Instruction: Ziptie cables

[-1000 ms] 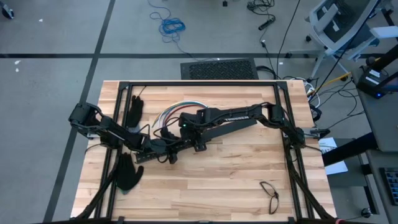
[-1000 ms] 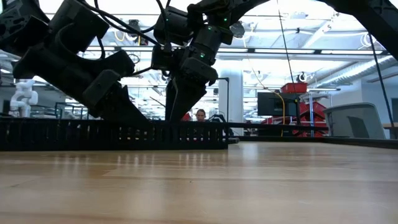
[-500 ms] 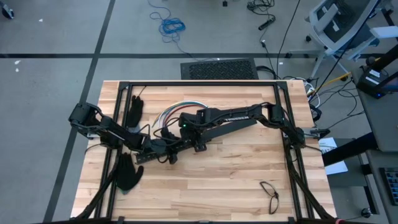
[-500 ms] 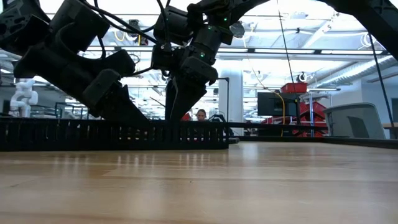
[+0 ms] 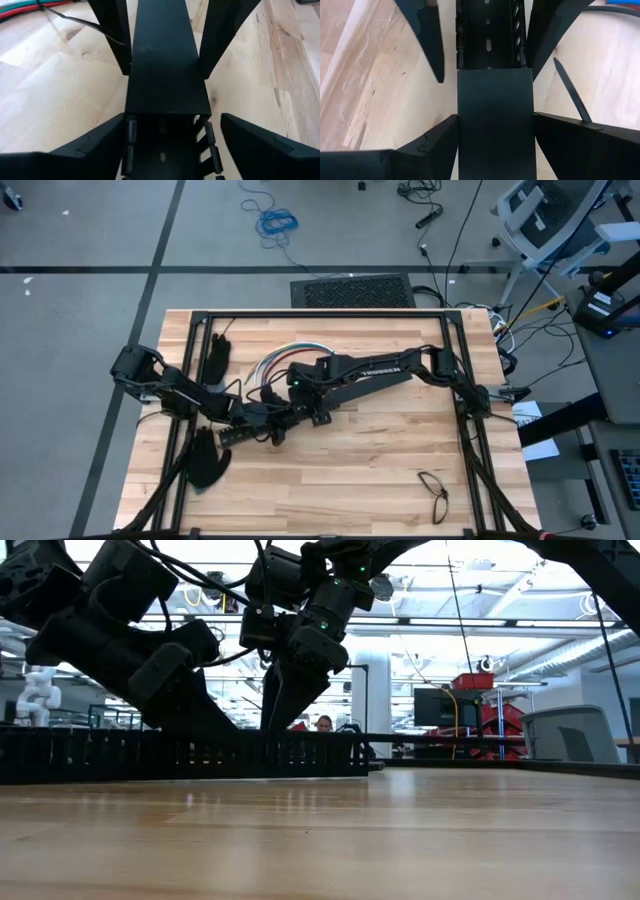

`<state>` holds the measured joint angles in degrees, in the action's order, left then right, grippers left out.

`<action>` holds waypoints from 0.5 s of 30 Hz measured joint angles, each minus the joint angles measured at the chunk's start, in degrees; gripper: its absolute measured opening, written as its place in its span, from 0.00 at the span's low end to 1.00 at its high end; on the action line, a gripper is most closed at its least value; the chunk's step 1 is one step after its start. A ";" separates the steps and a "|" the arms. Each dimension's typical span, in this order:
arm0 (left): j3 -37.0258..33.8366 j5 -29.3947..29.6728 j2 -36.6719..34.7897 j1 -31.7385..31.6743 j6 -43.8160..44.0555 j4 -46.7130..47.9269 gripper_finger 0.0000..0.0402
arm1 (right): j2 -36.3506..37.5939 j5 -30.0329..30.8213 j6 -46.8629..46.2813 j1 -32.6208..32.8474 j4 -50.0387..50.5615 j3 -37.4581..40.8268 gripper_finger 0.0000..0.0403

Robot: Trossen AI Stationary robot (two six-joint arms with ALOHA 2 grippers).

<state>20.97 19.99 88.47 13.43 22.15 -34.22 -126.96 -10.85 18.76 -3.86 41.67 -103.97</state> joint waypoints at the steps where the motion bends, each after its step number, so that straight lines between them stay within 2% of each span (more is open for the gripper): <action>1: 0.00 0.00 0.02 0.04 0.00 0.00 0.80 | 0.00 0.06 0.00 0.00 0.00 -0.01 0.59; 5: 0.00 0.66 0.00 0.04 0.10 0.15 0.87 | 0.00 0.37 0.18 -0.04 0.04 -0.01 0.59; 9: 0.01 1.28 -0.43 0.04 1.09 0.59 0.88 | 0.00 0.34 0.39 -0.04 0.15 -0.01 0.59; 15: 0.01 4.00 -6.91 0.04 -3.10 1.26 0.88 | -0.44 0.26 0.39 -0.04 -0.13 0.32 0.59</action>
<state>20.98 23.98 81.56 13.47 19.06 -32.95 -127.39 -10.59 19.16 -3.90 41.54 -103.66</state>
